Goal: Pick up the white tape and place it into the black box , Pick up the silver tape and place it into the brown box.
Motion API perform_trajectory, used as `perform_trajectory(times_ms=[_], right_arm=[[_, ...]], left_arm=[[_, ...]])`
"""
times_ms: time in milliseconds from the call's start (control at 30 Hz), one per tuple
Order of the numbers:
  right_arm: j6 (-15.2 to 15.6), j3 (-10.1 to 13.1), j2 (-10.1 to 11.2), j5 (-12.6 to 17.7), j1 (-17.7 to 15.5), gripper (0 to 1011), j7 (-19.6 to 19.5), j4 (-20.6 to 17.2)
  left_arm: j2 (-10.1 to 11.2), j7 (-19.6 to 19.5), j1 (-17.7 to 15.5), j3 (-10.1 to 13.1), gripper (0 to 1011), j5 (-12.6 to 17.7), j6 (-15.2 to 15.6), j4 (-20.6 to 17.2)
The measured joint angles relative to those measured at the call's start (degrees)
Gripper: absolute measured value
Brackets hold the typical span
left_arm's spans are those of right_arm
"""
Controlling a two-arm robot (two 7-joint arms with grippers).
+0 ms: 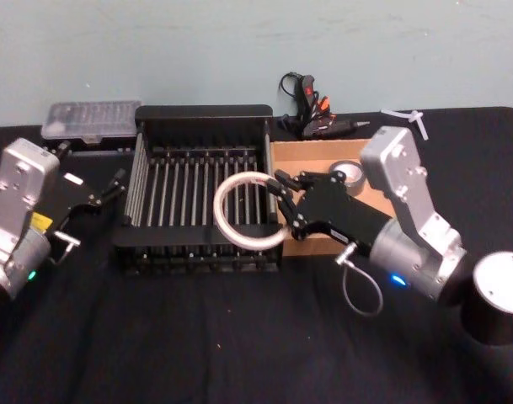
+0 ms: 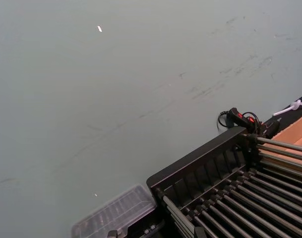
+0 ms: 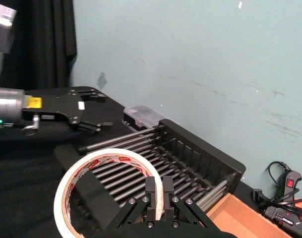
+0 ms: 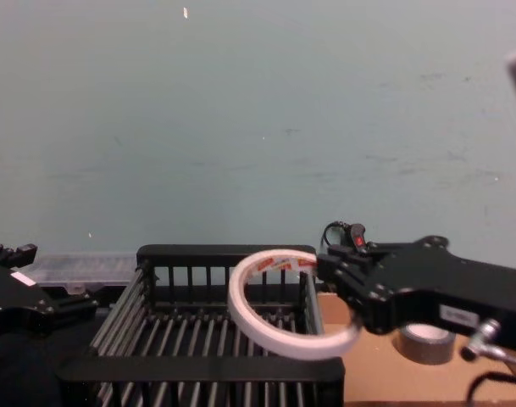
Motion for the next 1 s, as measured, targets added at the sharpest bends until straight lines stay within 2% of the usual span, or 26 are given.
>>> perform_trajectory(times_ms=[233, 367, 400, 467, 700, 800, 867, 1000], right_arm=[[1.1, -1.5, -3.3, -1.9, 4.9, 93, -1.1, 5.9], [1.7, -2.5, -5.8, -3.6, 8.4, 93, -1.9, 10.4], [1.7, -2.5, -5.8, -3.6, 8.4, 93, -1.9, 10.4], [1.6, -3.0, -7.7, -4.5, 10.7, 93, -2.4, 13.8], [0.7, -3.6, -11.8, -6.1, 15.3, 93, -3.5, 21.3], [0.4, -3.7, -12.8, -6.6, 16.4, 93, -3.9, 23.3], [0.1, -3.7, -14.2, -7.1, 17.8, 93, -4.3, 26.1], [-0.2, -3.6, -15.3, -7.5, 19.0, 93, -4.6, 28.6]], left_arm=[[0.0, 0.0, 0.0, 0.0, 1001, 0.0, 0.0, 0.0], [0.0, 0.0, 0.0, 0.0, 1001, 0.0, 0.0, 0.0], [0.0, 0.0, 0.0, 0.0, 1001, 0.0, 0.0, 0.0], [0.0, 0.0, 0.0, 0.0, 1001, 0.0, 0.0, 0.0], [0.0, 0.0, 0.0, 0.0, 1001, 0.0, 0.0, 0.0], [0.0, 0.0, 0.0, 0.0, 1001, 0.0, 0.0, 0.0], [0.0, 0.0, 0.0, 0.0, 1001, 0.0, 0.0, 0.0], [0.0, 0.0, 0.0, 0.0, 1001, 0.0, 0.0, 0.0]])
